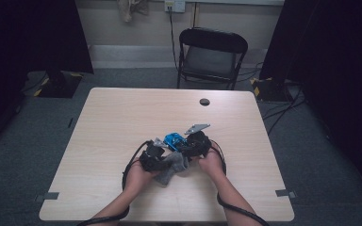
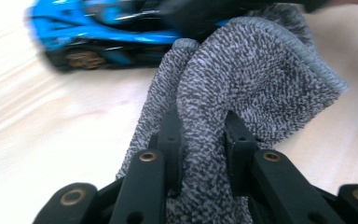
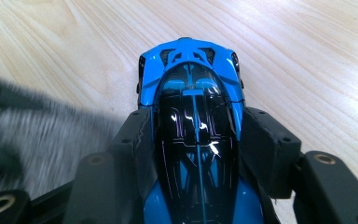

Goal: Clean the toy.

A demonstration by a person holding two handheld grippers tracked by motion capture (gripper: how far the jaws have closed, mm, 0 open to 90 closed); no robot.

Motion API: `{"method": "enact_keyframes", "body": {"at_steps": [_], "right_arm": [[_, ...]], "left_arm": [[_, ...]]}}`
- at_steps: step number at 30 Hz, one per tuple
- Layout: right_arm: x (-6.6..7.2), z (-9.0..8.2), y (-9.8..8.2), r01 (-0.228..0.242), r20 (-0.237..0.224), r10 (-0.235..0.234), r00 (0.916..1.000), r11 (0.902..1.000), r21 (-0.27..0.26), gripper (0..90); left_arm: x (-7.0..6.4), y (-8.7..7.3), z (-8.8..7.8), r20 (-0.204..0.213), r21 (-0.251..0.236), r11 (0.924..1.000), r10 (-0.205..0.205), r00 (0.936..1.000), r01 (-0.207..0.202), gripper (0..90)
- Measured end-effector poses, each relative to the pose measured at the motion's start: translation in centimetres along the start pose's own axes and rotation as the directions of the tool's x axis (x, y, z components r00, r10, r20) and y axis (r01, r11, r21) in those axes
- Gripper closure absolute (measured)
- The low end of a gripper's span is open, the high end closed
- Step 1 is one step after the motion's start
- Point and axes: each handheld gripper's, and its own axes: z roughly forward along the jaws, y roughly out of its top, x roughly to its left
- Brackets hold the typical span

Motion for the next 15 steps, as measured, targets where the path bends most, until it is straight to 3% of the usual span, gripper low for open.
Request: {"method": "enact_keyframes", "body": {"at_steps": [9,15], "right_arm": [[0.0,0.0,0.0,0.002,0.0,-0.002,1.0,1.0,-0.002,44.7],[0.0,0.0,-0.1,0.003,-0.001,-0.003,1.0,1.0,-0.004,44.8]], "left_arm": [[2.7,0.1,-0.5,-0.057,-0.013,0.9983,-0.058,0.9967,0.057,73.3],[4.8,-0.1,-1.0,-0.097,-0.033,0.9925,-0.12,0.988,0.118,73.4]]}}
